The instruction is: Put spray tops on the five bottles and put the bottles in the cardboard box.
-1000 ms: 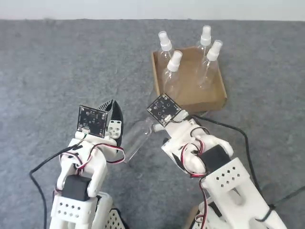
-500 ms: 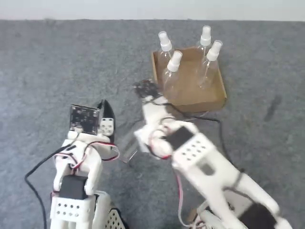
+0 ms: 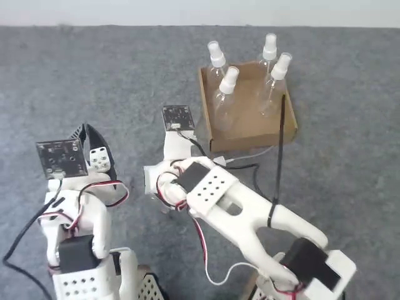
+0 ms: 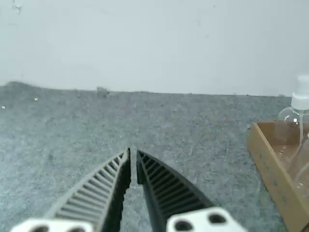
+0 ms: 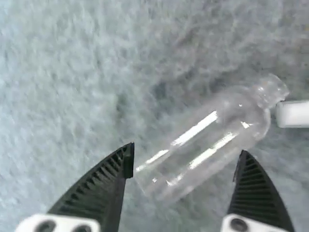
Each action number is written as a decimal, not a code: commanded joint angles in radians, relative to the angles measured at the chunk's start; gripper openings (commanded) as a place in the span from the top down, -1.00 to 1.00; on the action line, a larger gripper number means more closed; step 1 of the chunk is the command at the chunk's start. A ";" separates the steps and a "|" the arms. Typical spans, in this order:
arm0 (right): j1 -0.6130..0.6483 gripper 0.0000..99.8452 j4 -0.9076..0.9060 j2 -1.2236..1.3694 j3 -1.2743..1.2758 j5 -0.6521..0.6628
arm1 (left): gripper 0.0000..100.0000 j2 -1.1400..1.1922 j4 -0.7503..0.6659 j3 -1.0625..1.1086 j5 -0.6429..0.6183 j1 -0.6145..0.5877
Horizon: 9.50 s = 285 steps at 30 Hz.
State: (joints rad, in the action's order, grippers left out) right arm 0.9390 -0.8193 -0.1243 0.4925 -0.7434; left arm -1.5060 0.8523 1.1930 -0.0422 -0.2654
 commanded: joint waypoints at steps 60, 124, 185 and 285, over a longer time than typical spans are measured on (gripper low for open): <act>-1.274 0.97 -0.696 -0.407 -0.103 1.508 | 0.64 0.801 0.026 -0.278 0.044 0.615; -1.297 0.32 -0.656 -0.455 0.055 1.550 | 0.62 0.911 -0.051 -0.200 -0.044 0.542; -1.001 0.86 -0.492 -1.679 1.191 1.211 | 0.62 0.459 -0.265 0.102 -0.049 0.345; -0.998 0.86 -0.492 -1.679 1.191 1.211 | 0.59 1.539 -0.021 -0.670 -0.006 0.689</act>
State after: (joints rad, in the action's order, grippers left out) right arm -0.0598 -1.3057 -1.7952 1.6632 0.4733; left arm -0.0069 0.9014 0.5654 -0.0376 0.4219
